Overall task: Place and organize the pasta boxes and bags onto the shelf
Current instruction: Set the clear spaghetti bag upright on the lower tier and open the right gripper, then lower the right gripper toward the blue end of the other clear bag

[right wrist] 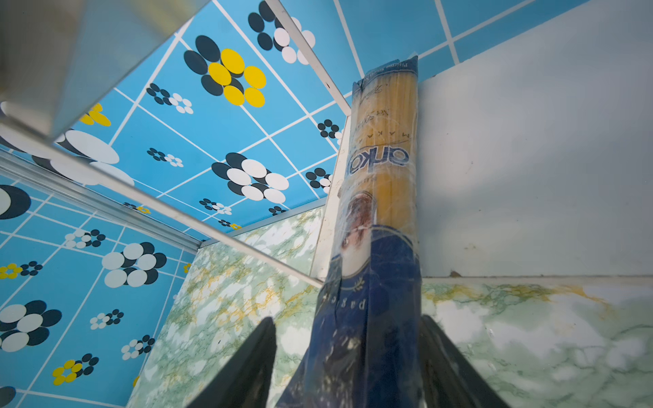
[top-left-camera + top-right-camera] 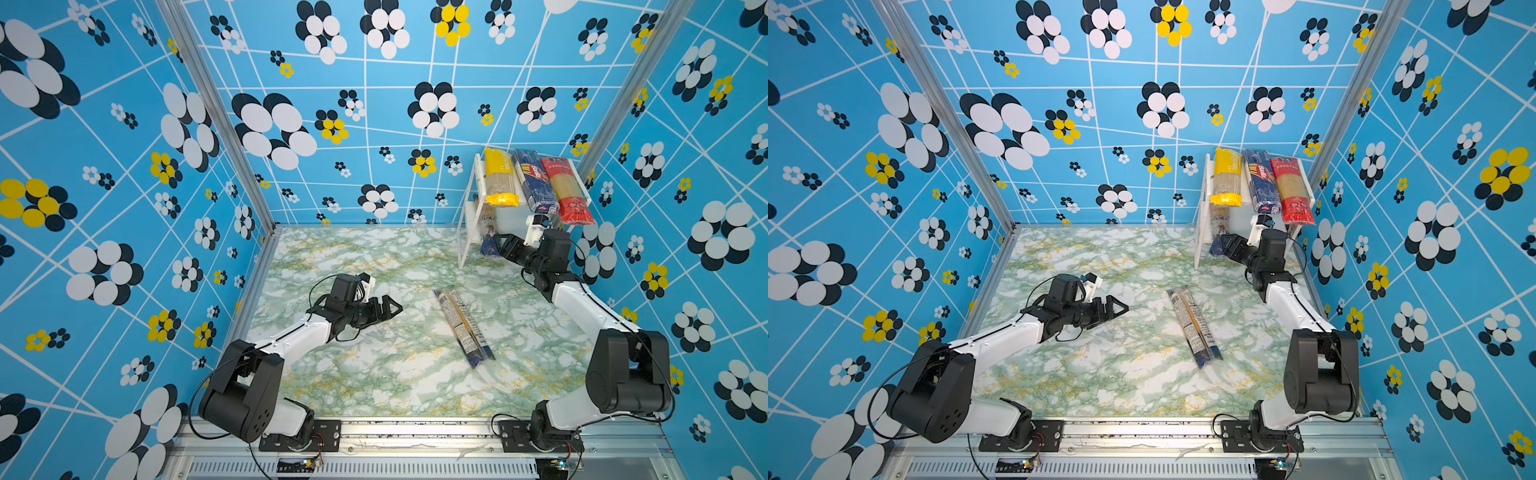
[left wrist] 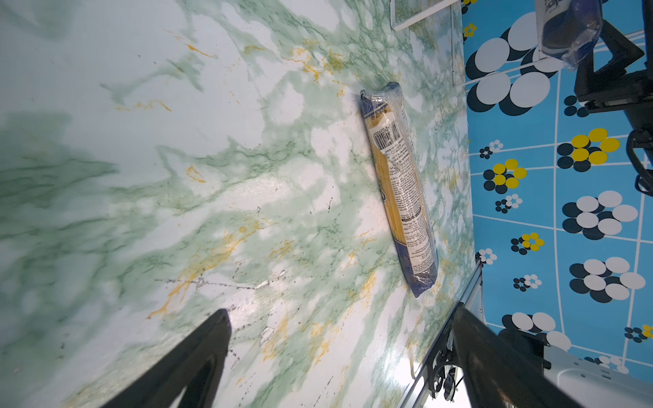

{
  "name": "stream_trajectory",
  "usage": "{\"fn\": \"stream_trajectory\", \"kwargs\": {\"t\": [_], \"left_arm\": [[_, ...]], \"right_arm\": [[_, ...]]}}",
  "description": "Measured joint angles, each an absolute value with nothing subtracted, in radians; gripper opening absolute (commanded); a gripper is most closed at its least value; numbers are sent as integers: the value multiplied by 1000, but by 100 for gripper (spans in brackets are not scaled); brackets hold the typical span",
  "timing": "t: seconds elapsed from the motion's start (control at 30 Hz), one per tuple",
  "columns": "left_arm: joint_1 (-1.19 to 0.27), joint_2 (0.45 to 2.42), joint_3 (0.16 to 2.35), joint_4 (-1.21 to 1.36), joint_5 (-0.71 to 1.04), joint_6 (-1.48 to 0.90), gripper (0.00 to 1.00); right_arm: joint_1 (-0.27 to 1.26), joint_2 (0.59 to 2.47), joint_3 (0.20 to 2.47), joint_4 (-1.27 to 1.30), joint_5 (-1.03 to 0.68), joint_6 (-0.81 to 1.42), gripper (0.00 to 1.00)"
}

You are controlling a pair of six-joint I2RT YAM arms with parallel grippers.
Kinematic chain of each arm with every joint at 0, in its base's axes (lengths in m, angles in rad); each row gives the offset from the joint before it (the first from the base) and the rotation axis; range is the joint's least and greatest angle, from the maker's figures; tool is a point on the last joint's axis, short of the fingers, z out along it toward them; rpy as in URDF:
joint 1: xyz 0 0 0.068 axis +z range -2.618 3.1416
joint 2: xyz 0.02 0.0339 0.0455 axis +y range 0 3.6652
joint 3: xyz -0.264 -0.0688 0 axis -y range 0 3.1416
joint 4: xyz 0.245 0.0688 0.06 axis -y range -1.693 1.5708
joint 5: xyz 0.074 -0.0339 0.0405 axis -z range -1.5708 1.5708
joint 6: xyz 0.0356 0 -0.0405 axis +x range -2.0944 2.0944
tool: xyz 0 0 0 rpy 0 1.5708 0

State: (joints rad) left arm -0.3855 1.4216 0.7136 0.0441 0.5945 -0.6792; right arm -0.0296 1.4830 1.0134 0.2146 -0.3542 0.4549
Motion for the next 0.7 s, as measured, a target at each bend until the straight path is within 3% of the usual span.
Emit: {"fn": "stream_trajectory", "kwargs": {"t": [0.7], "left_arm": [[-446,1408,714,45,590,-688,99]], "right_arm": [[-17,956,606,-78,-381,422,73]]}}
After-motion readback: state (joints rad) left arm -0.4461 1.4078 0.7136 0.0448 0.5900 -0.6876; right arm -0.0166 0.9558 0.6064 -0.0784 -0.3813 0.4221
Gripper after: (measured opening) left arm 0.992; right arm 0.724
